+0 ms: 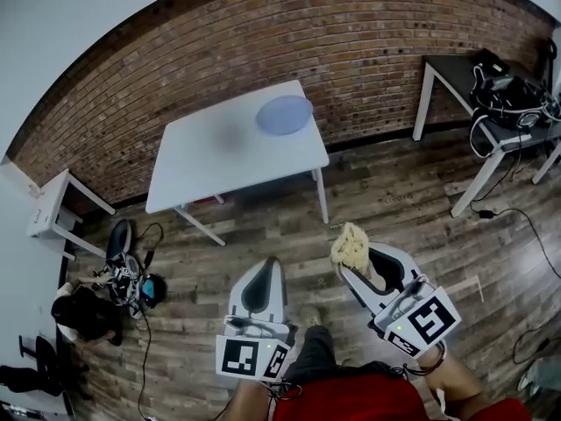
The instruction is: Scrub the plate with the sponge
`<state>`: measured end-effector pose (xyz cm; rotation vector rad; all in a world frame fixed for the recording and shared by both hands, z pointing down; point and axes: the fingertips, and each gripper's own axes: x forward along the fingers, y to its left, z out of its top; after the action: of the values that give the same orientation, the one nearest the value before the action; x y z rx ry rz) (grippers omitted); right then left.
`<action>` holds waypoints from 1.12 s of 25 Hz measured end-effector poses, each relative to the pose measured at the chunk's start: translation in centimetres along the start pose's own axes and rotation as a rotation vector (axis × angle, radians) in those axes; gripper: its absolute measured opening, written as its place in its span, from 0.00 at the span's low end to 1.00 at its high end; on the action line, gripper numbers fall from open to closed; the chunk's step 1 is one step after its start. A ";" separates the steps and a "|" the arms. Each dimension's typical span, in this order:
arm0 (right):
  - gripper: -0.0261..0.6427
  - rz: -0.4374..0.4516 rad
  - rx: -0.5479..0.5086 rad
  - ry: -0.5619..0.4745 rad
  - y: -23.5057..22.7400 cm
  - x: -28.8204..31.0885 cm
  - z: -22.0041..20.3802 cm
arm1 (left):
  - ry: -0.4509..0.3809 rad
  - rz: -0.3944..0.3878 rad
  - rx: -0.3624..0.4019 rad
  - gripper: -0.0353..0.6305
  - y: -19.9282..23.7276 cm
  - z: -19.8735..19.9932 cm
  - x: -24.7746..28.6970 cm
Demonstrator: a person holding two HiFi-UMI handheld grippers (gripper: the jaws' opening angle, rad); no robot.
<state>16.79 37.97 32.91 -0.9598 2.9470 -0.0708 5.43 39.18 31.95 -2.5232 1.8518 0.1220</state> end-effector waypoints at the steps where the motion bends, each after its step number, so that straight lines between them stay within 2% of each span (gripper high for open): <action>1: 0.28 -0.003 -0.005 0.001 -0.7 1.0 0.1 | -0.003 -0.001 0.003 0.07 0.7 -0.1 0.9; 9: 0.28 -0.035 -0.010 0.026 -5.4 11.6 0.4 | -0.009 -0.018 0.008 0.07 9.6 -0.1 9.0; 16: 0.28 -0.070 -0.014 0.050 -9.1 21.0 0.7 | -0.024 -0.039 -0.019 0.07 17.9 -0.1 15.7; 21: 0.28 -0.089 -0.029 0.053 -11.3 25.8 1.2 | -0.028 -0.062 -0.048 0.07 21.6 -0.4 19.6; 28: 0.28 -0.090 -0.027 0.074 -14.5 30.3 0.6 | -0.008 -0.078 -0.059 0.07 24.5 -1.0 24.2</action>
<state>0.81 8.40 32.37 -1.1180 2.9775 -0.0711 -10.66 8.69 32.29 -2.6258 1.7694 0.1889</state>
